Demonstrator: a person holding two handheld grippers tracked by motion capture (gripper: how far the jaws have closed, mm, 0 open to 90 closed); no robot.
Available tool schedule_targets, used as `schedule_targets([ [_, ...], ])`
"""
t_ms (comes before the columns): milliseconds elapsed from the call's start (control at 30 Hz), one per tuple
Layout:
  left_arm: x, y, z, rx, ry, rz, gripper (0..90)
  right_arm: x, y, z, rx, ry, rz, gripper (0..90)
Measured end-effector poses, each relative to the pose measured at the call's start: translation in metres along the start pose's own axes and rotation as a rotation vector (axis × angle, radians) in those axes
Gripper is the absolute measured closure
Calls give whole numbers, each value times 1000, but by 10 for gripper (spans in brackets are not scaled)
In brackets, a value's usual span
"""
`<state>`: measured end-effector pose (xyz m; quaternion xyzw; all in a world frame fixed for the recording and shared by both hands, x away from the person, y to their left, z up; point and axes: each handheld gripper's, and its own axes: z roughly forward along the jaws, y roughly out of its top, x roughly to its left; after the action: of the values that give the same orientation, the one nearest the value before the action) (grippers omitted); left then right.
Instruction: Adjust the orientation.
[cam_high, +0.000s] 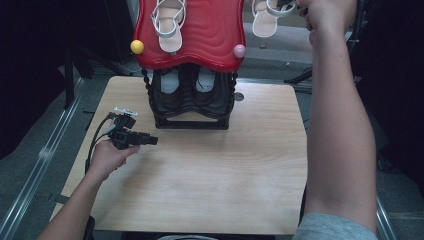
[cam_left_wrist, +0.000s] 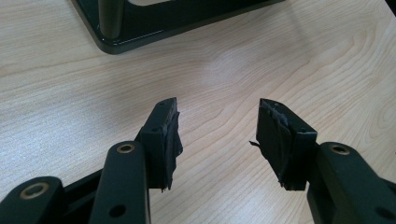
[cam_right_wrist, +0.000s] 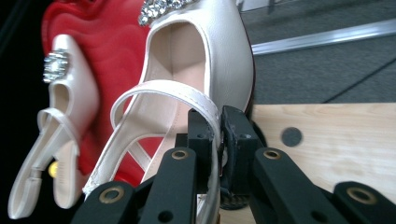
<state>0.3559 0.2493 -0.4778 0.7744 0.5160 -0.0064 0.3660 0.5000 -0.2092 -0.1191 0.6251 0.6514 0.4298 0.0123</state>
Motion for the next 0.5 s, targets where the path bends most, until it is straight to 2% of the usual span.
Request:
schedule_targets([
  [300, 1, 0, -1, -4, -3, -1, 494, 44, -2, 34, 26, 53, -46, 839],
  [500, 1, 0, 0, -3, -5, 1, 494, 67, -6, 55, 33, 72, -66, 839],
])
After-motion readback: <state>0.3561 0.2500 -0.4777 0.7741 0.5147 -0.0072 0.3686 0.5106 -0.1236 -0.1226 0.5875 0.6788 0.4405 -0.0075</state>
